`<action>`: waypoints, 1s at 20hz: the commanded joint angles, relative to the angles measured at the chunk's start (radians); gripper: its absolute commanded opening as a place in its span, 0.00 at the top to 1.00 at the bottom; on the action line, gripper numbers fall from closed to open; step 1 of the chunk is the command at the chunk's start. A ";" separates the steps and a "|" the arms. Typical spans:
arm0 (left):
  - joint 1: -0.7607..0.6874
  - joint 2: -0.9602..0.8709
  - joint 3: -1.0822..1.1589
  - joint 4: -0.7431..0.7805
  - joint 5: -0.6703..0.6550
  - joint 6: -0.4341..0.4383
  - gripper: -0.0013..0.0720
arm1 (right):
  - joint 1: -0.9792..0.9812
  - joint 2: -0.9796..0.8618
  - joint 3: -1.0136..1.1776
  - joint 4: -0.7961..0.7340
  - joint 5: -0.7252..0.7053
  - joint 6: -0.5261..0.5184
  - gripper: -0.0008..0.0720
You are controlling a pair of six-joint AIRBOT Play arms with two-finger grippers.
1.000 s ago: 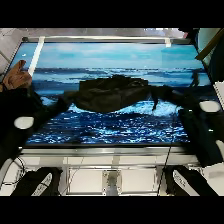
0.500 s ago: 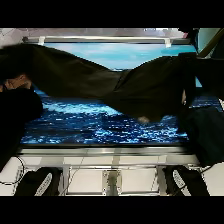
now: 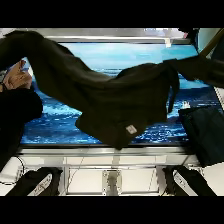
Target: Fold the clothes and pants, and hang the long-sleeved shirts on hangers.
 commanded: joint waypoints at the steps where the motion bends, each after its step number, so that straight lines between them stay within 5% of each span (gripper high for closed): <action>1: -0.020 -0.232 0.016 -0.026 0.108 0.008 0.97 | 0.001 -0.249 0.003 0.000 -0.062 -0.042 0.97; 5: -0.023 -0.396 0.016 -0.027 0.139 0.026 0.97 | 0.000 -0.514 0.003 0.041 -0.186 -0.149 0.96; 9: -0.023 -0.359 0.021 -0.026 0.160 0.042 0.97 | 0.000 -0.529 0.025 0.116 -0.266 -0.273 0.96; 14: -0.023 -0.080 0.021 -0.013 0.060 0.144 0.97 | 0.000 -0.265 0.135 0.088 -0.123 -0.290 0.96; 20: -0.023 0.331 0.051 0.195 -0.094 0.120 0.97 | 0.000 0.252 0.150 0.063 -0.013 -0.036 0.97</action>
